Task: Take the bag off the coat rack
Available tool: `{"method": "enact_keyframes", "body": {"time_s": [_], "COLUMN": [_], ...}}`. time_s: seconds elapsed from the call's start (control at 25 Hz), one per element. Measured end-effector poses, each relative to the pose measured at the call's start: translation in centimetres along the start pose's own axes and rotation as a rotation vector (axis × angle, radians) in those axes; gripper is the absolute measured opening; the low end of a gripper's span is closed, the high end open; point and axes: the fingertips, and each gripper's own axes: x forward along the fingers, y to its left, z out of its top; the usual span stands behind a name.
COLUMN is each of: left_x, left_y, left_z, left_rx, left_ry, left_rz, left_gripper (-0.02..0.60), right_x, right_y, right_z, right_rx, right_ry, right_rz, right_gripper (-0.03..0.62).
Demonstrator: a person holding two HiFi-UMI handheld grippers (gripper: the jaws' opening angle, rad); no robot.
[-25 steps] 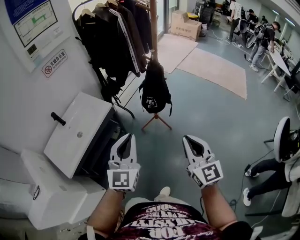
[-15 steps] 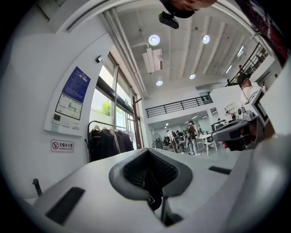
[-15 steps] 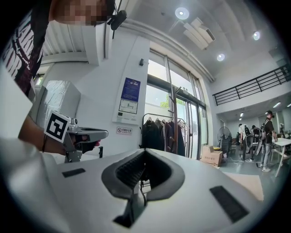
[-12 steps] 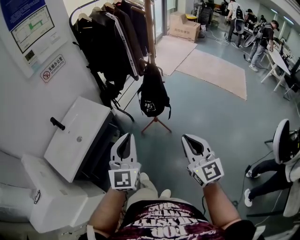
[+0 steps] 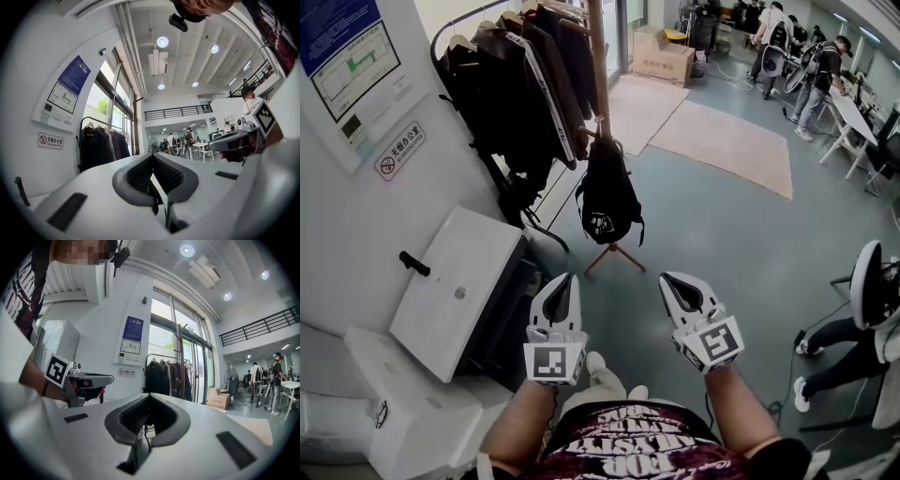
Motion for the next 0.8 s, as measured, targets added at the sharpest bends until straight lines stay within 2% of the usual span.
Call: {"method": "enact_keyframes", "body": {"time_s": [0.2,0.52,0.64,0.8], "left_x": [1.3,3.4,4.6,6.1], "left_y": [1.8,4.4,5.4,6.8], "left_z": [-0.2,-0.7,-1.0,-1.9], "left_rx": [0.028,-0.001,0.011,0.013], "left_ry": [0.01,0.026,0.02,0.055], "left_rz": [0.006,-0.021,-0.038,-0.052], "left_gripper": [0.005,0.005,0.005,0.005], "right_x": [2.4,6.2,7.6,9.8], "right_y": [0.0,-0.2,-0.4,-0.7], "right_z": [-0.3,0.0,0.1,-0.1], "right_rx": [0.006,-0.001,0.001,0.001], "right_ry": [0.009,0.005,0.017,0.019], "right_rz": [0.002,-0.009,-0.012,-0.013], "right_gripper": [0.003,0.003,0.003,0.003]}}
